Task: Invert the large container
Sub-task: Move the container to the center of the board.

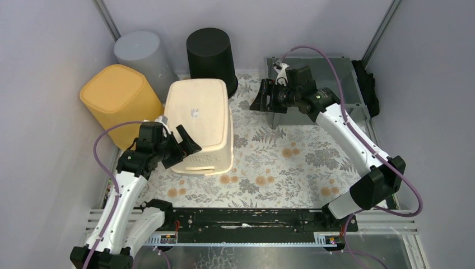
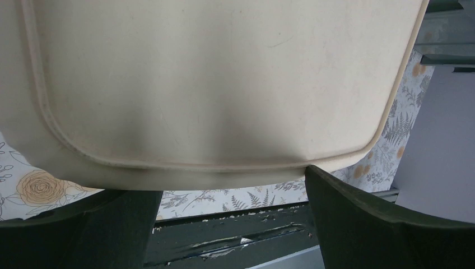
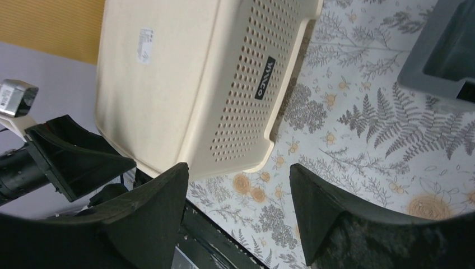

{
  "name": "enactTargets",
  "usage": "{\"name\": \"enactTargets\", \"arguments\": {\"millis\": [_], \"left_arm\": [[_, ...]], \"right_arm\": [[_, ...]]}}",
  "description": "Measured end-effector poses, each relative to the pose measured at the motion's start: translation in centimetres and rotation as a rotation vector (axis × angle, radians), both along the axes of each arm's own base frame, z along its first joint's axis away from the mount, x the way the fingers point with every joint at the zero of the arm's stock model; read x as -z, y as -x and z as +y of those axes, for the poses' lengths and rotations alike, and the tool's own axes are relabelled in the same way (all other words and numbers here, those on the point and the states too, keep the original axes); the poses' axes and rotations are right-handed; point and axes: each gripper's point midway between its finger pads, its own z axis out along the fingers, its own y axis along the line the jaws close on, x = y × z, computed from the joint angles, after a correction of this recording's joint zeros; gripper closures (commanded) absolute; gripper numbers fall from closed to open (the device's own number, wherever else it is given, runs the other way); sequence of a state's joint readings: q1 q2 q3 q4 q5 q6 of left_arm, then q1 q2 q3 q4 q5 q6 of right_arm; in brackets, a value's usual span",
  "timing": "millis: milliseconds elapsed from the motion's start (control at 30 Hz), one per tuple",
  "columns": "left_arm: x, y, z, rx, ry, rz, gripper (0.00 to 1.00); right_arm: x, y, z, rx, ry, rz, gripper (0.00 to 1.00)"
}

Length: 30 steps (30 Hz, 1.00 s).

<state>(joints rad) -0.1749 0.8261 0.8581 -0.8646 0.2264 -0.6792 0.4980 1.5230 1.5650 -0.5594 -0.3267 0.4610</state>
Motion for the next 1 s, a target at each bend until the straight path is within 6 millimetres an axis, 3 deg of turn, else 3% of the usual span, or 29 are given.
{"name": "enactTargets", "arguments": {"millis": [167, 533, 800, 1000], "left_arm": [[0.0, -0.3, 0.0, -0.004, -0.003, -0.004, 0.00], [-0.4, -0.6, 0.3, -0.011, -0.022, -0.007, 0.00], [-4.4, -1.0, 1.4, -0.038, -0.066, -0.108, 0.00], [-6.5, -0.2, 1.5, -0.043, -0.050, -0.192, 0.00]], "right_arm": [[1.6, 1.2, -0.5, -0.002, 0.013, 0.041, 0.26], [0.0, 3.5, -1.2, -0.018, -0.032, 0.013, 0.26], [1.1, 4.4, -1.3, -0.027, -0.042, 0.047, 0.26], [1.0, 4.9, -1.4, -0.028, -0.054, 0.044, 0.26]]}}
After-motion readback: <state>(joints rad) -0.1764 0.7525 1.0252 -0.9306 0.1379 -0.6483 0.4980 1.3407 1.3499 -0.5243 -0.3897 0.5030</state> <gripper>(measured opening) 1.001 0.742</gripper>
